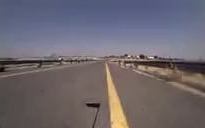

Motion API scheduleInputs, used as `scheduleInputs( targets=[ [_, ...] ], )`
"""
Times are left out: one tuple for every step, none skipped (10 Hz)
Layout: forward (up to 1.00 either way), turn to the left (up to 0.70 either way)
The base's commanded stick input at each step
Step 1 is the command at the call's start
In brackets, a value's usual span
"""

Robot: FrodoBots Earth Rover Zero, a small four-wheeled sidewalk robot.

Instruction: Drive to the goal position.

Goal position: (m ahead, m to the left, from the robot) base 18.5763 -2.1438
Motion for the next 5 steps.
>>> scheduleInputs(
  targets=[
    [1.0,-0.01],
    [1.0,-0.01],
    [1.0,-0.01],
    [1.0,-0.01],
    [1.0,-0.01]
  ],
)
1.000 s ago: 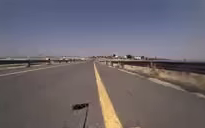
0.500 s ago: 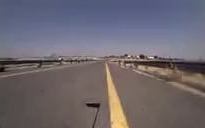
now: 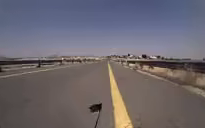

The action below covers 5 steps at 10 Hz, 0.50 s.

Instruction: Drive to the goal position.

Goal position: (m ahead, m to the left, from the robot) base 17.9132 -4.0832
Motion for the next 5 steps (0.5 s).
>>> scheduleInputs(
  targets=[
    [1.0,-0.01],
    [1.0,-0.01],
    [1.0,-0.01],
    [1.0,-0.01],
    [1.0,-0.01]
  ],
)
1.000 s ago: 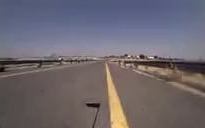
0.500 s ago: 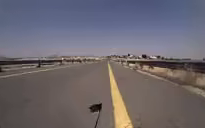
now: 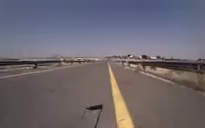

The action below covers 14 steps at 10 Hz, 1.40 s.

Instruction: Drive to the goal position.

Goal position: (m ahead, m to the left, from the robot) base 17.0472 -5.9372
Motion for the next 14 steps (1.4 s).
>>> scheduleInputs(
  targets=[
    [1.0,-0.01],
    [1.0,-0.01],
    [1.0,-0.01],
    [1.0,-0.01],
    [1.0,-0.01],
    [1.0,-0.01],
    [1.0,-0.01],
    [1.0,-0.01],
    [1.0,-0.01],
    [1.0,-0.01],
    [1.0,-0.01],
    [1.0,-0.01],
    [1.0,-0.01],
    [1.0,-0.01]
  ],
)
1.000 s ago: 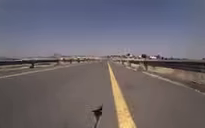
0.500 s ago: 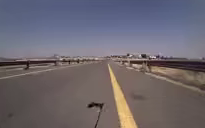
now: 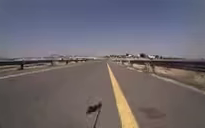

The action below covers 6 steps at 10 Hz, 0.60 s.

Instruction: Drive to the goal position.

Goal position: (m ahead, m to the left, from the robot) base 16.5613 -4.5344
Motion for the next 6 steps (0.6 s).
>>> scheduleInputs(
  targets=[
    [1.0,-0.01],
    [1.0,-0.01],
    [1.0,-0.01],
    [1.0,-0.01],
    [1.0,-0.01],
    [1.0,-0.01]
  ],
)
